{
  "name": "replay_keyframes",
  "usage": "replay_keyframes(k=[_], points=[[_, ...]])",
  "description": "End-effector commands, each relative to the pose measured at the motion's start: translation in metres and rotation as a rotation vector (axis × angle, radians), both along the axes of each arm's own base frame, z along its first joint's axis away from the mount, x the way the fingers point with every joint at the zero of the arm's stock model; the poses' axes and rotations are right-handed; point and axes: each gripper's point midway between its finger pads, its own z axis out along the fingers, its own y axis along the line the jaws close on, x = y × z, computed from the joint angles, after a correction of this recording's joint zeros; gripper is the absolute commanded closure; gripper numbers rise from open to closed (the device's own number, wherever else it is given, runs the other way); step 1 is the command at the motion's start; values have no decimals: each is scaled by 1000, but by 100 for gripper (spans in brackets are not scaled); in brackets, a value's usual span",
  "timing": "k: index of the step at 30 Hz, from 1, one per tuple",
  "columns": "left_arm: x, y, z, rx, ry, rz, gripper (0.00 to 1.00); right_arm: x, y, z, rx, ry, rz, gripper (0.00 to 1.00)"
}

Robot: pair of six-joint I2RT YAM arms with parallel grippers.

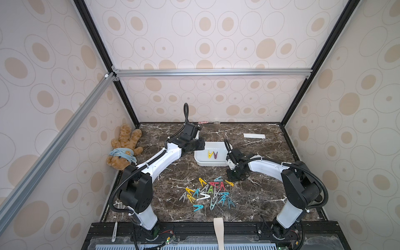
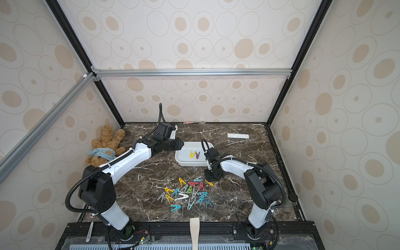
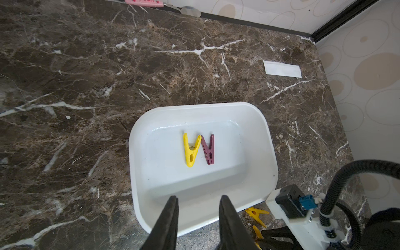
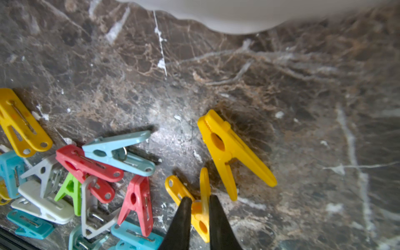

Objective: Put the clothespins into the storage box
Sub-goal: Pick up the clothespin from the center of the board.

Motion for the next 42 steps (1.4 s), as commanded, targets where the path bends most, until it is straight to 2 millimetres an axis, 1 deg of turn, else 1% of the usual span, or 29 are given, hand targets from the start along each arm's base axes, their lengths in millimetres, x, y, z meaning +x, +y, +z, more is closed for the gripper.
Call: replay_keyframes(k=[1,14,23,26,28,30,35,38,42], points=[[0,4,9,-18,-19,8,67,0,-2,-4,-42,14,5,83],[-2,14,9,-24,-25,27,67,-5,-9,-9,-89,21,26,86],[-4,16,7,-28,-19,31,67,-4,-4,-12,-107,7,50,85],[-5,17,7,-28,-19,35,67,-7,-2,-11,-111,7,59,87],[-6,17,8,-28,-20,37,67,-8,-3,-8,-110,1,61,90],[-6,18,10,-29,-24,39,67,-9,-3,0,-104,-8,65,93],[-7,21,13,-29,-33,48,67,-12,-6,22,-94,-30,76,94],[-6,24,12,-30,-33,53,67,-15,-7,35,-86,-37,85,97],[-8,25,11,-36,-30,56,67,-17,-6,51,-67,-49,95,97]])
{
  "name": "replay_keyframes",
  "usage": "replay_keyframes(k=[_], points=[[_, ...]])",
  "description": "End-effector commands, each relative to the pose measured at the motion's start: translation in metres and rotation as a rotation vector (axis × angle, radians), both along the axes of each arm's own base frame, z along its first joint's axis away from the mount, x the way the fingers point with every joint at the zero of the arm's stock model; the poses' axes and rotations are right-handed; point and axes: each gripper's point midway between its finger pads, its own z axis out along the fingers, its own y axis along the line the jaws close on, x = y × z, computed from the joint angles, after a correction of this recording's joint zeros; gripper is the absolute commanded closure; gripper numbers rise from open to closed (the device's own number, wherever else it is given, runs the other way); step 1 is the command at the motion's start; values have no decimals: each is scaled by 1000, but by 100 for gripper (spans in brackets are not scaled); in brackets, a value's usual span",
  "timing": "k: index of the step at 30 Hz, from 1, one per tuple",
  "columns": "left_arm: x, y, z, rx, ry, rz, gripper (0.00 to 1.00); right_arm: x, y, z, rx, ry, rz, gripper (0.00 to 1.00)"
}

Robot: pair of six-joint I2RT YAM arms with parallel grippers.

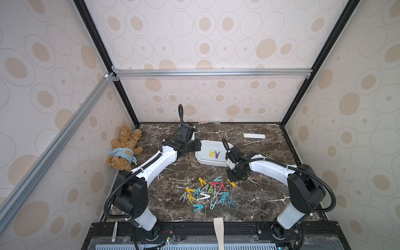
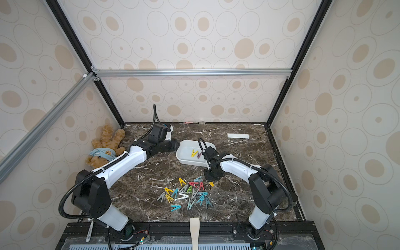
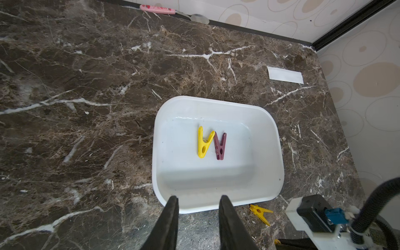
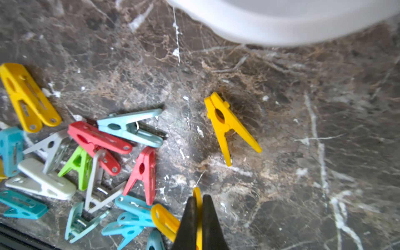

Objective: Put the clothespins into the storage box
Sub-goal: Pick up the clothespin from the center of the board, then place the clothespin in the storage box.

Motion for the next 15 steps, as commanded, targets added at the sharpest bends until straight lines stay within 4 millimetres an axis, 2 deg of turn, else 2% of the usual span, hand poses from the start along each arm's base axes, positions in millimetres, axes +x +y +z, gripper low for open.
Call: replay_keyframes(k=[1,5,8,11,15], points=[[0,6,7,-19,-12,25,67,-7,0,21,6,3,29,97],[-2,12,4,-15,-4,37,67,-2,10,44,63,-17,41,97],[-5,20,0,-8,6,54,67,12,22,65,132,-41,40,98],[-11,31,-5,6,21,73,67,38,32,83,185,-85,32,98],[-20,49,-15,43,55,103,68,88,38,91,200,-130,16,98]])
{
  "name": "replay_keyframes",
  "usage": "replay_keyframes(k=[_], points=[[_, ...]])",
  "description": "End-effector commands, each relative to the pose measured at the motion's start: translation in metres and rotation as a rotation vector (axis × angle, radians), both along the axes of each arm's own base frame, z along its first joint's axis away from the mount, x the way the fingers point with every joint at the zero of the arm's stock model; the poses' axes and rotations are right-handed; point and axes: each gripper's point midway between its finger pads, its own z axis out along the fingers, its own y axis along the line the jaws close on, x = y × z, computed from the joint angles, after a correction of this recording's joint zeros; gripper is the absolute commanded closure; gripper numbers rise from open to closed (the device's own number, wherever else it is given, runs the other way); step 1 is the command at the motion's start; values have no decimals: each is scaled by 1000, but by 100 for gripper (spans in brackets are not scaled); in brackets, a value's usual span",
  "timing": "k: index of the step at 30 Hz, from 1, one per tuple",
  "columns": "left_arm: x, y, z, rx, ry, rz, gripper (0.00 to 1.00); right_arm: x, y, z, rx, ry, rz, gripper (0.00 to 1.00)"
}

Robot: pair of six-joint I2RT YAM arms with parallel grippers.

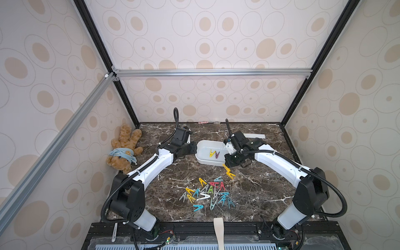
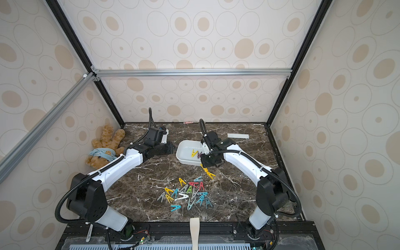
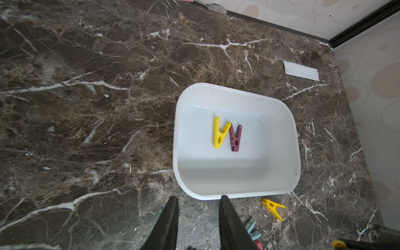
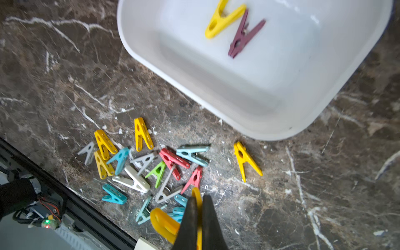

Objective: Put the clothespins into the storage box
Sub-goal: Place the clothespin in the storage box.

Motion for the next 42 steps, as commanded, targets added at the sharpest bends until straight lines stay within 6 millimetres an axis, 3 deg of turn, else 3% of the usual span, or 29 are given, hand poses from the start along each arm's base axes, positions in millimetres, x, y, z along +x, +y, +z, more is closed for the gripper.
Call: replay_keyframes(k=[1,5,11,16,24,31,42], points=[[-9,20,0,32,21,49,67,33,2,-10,-14,12,9,98],[-23,36,-7,74,48,78,67,74,3,-27,-29,22,-6,98],[-46,47,-17,67,83,109,66,109,-2,-62,-80,37,-30,98],[-62,53,-34,73,131,124,66,124,0,-85,-98,63,-32,98],[-78,59,-44,81,183,144,65,135,-2,-102,-111,64,-31,96],[-86,61,-49,64,200,158,60,134,0,-93,-90,58,-23,82],[-99,64,-54,48,201,160,56,120,-2,-38,-46,-16,-25,73]])
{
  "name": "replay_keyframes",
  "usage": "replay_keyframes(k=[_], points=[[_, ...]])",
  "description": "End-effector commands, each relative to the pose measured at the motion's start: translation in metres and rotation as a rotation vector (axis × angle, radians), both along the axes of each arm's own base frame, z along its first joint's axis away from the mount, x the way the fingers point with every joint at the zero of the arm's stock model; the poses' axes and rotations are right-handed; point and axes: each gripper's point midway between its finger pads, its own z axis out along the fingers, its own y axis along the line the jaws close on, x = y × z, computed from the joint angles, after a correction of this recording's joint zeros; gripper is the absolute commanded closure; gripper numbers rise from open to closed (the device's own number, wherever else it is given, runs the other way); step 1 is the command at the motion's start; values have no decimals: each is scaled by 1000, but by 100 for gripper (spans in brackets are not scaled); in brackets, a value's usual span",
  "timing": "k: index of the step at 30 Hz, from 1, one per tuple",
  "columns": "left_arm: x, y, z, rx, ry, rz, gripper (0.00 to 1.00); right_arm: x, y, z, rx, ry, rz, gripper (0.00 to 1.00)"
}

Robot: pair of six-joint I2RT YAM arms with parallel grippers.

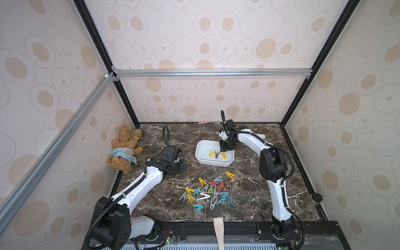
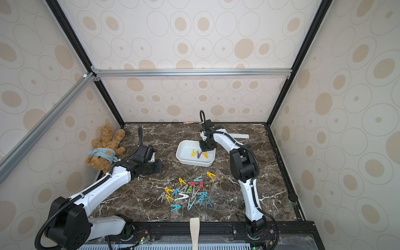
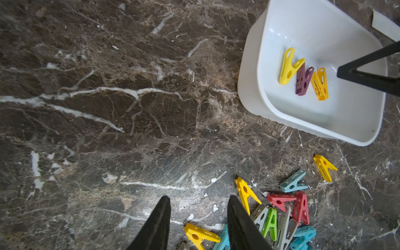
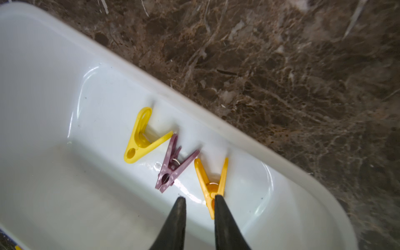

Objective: Put the clothespins into the storage box
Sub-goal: Place the clothespin in the storage box, then pick up the clothespin from the center of the board.

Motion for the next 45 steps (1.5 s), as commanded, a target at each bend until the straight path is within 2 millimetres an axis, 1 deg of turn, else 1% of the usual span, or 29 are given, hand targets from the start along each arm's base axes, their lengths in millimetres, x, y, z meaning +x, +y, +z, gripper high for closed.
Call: replay_keyframes(k=[1,4,6,8,10,13,15,19,23,27,34,37,41,45], points=[[-6,4,3,-10,1,18,56,-13,0,47,46,-61,5,72],[-10,1,0,-2,8,-10,60,-29,4,61,86,-77,14,71],[-15,-6,-9,-16,27,-36,61,-42,8,68,108,-87,23,71],[-20,-16,-16,-33,58,-65,63,-60,11,73,113,-90,39,70],[-23,-30,-19,-42,63,-92,63,-75,16,74,119,-107,55,70],[-33,-45,-31,-39,103,-101,64,-97,23,68,130,-89,72,70],[-43,-47,-38,-27,117,-76,64,-108,29,65,138,-76,85,70],[-66,-36,-53,-23,158,-36,65,-122,36,60,168,-61,98,70],[-87,-27,-66,27,224,-63,67,-127,40,57,188,-47,112,72],[-102,-16,-68,70,250,-57,71,-128,42,56,198,-40,118,73],[-130,-20,-82,59,303,-79,72,-128,45,55,218,-39,113,74],[-135,-19,-87,74,311,-81,72,-128,47,55,224,-36,116,75],[-136,-13,-90,111,309,-78,72,-128,47,57,225,-38,116,75],[-134,-17,-94,116,314,-100,72,-127,48,58,229,-43,111,75]])
